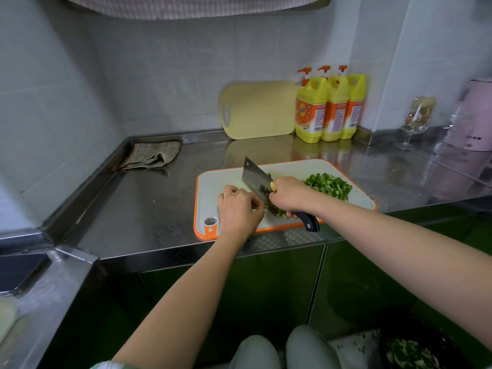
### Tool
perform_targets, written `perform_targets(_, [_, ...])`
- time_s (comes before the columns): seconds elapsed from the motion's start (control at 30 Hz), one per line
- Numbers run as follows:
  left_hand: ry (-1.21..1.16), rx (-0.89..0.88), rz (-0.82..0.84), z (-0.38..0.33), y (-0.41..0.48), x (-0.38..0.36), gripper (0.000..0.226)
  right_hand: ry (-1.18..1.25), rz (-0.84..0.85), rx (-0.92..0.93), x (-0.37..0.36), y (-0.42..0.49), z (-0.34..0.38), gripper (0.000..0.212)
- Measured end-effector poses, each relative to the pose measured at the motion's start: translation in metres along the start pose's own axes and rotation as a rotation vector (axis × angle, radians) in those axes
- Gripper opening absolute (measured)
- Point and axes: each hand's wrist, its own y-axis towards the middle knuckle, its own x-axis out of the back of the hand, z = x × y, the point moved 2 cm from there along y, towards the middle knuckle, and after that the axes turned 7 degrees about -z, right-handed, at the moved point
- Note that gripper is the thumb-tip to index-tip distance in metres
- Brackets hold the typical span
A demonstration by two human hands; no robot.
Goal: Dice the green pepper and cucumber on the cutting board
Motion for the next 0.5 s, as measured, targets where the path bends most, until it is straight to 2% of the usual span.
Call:
perform_targets(0.27, [-0.042, -0.049, 0.058, -0.001, 0.005, -0.005, 0.02, 0.18, -0.112, -0.036, 0.018, 0.007, -0.021, 0.015])
perform_targets(0.4, [0.015, 0.0, -0.023, -0.002, 0.004, 0.001, 0.024, 0.339, -0.056, -0.057, 0.034, -0.006, -0.02, 0.015])
perform_targets(0.5, [0.062, 0.045, -0.09, -0.003, 0.001, 0.005, 0.025, 0.348, 0.022, -0.063, 0.026, -0.021, -0.013, 0.018])
